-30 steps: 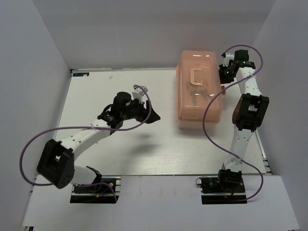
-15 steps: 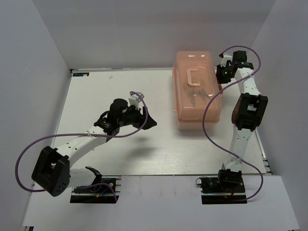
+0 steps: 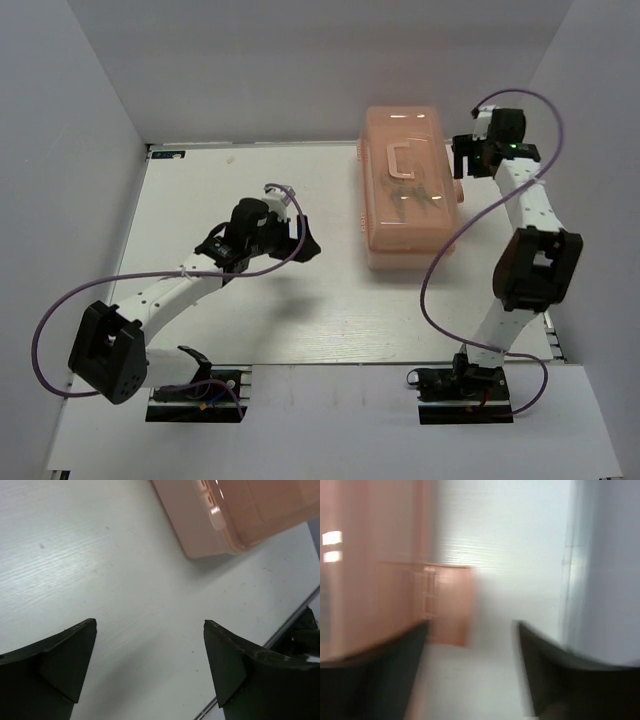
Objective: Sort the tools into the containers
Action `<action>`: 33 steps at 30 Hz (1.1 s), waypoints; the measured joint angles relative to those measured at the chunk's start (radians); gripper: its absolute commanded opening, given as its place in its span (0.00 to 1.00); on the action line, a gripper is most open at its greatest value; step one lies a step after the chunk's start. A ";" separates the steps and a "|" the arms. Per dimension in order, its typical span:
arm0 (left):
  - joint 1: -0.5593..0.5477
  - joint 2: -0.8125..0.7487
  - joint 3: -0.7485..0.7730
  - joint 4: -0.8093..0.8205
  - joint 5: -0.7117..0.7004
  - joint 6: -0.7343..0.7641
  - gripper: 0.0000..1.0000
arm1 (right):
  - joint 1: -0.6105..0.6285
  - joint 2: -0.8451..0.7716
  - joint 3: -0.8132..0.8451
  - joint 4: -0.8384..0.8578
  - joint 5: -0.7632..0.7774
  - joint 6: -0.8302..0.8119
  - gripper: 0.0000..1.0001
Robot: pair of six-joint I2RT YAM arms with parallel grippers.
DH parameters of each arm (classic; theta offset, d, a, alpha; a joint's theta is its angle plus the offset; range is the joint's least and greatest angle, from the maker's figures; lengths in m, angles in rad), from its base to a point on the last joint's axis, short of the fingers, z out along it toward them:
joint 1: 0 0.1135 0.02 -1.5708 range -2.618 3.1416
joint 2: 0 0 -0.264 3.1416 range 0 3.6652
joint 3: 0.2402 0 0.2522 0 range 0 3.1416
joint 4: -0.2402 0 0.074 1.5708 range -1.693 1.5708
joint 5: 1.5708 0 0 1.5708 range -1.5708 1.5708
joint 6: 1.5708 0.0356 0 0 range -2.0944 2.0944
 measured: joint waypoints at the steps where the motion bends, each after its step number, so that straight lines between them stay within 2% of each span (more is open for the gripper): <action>1: 0.002 0.008 0.020 -0.017 -0.022 0.008 0.99 | -0.003 -0.059 -0.026 0.010 0.023 -0.030 0.91; 8: 0.008 0.088 0.163 -0.117 -0.129 0.078 0.99 | -0.012 -0.547 -0.378 0.089 -0.059 -0.048 0.91; 12: 0.010 0.114 0.214 -0.164 -0.165 0.116 0.99 | -0.004 -0.730 -0.567 0.097 -0.151 -0.017 0.91; 22: 0.019 0.100 0.255 -0.227 -0.229 0.189 0.99 | -0.004 -0.935 -0.761 0.023 -0.381 0.063 0.91; 33: 0.035 -0.055 0.146 -0.229 -0.283 0.249 0.99 | -0.004 -1.010 -0.826 -0.099 -0.584 0.091 0.91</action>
